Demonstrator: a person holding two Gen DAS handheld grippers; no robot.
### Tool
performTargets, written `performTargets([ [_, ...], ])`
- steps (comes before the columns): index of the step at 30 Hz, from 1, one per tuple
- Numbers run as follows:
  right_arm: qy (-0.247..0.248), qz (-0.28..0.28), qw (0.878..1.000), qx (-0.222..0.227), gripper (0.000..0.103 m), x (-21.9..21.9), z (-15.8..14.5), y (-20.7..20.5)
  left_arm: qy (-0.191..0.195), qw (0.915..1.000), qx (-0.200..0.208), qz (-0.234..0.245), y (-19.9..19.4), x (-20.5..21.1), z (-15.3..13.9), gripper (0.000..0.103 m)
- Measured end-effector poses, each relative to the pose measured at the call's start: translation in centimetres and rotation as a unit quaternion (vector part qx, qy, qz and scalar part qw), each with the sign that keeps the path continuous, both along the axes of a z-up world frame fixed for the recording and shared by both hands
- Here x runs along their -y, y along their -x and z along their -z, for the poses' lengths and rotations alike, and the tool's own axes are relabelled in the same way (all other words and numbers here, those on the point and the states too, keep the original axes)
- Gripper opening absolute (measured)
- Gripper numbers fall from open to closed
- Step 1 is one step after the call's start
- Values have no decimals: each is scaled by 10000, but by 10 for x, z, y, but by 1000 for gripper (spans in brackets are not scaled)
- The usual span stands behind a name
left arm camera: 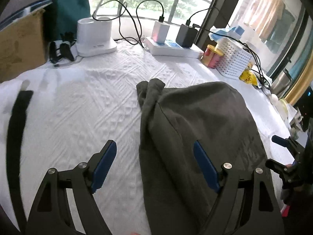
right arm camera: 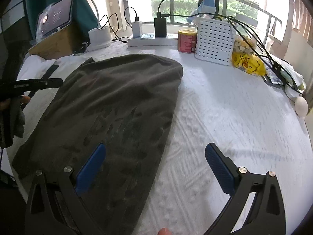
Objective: Fold small clothes
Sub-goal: 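Grasp the end of the shirt bundle with both grippers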
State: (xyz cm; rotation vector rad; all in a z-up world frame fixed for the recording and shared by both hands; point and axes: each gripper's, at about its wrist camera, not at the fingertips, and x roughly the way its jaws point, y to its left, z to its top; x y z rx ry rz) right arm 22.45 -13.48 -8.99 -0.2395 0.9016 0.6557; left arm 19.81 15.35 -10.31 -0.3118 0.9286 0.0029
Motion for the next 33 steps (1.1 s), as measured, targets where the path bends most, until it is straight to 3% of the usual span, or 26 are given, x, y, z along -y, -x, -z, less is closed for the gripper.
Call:
performTargets([
  [6, -44, 89, 9999, -23, 101, -8, 5, -31, 0, 9997, -141, 179, -34, -3, 15, 84],
  [14, -417, 269, 9986, -157, 101, -16, 10, -74, -456, 9977, -148, 473, -63, 15, 20, 84],
  [19, -541, 178, 9978, -332, 101, -28, 12, -92, -295, 9947, -108, 977, -68, 35, 20, 84],
  [22, -556, 38, 9967, -591, 100, -40, 18, -97, -403, 9909, -39, 1282, -67, 52, 20, 84],
  [24, -462, -97, 9975, -526, 100, -49, 19, -96, -576, 9880, 5, 1433, -66, 61, 20, 84],
  [28, -233, -382, 9983, -363, 89, -67, 20, -93, -660, 9858, 87, 1544, -65, 68, 21, 82],
  [33, 40, -536, 9984, -146, 80, -79, 21, -86, -890, 9848, 162, 1484, -63, 71, 20, 66],
])
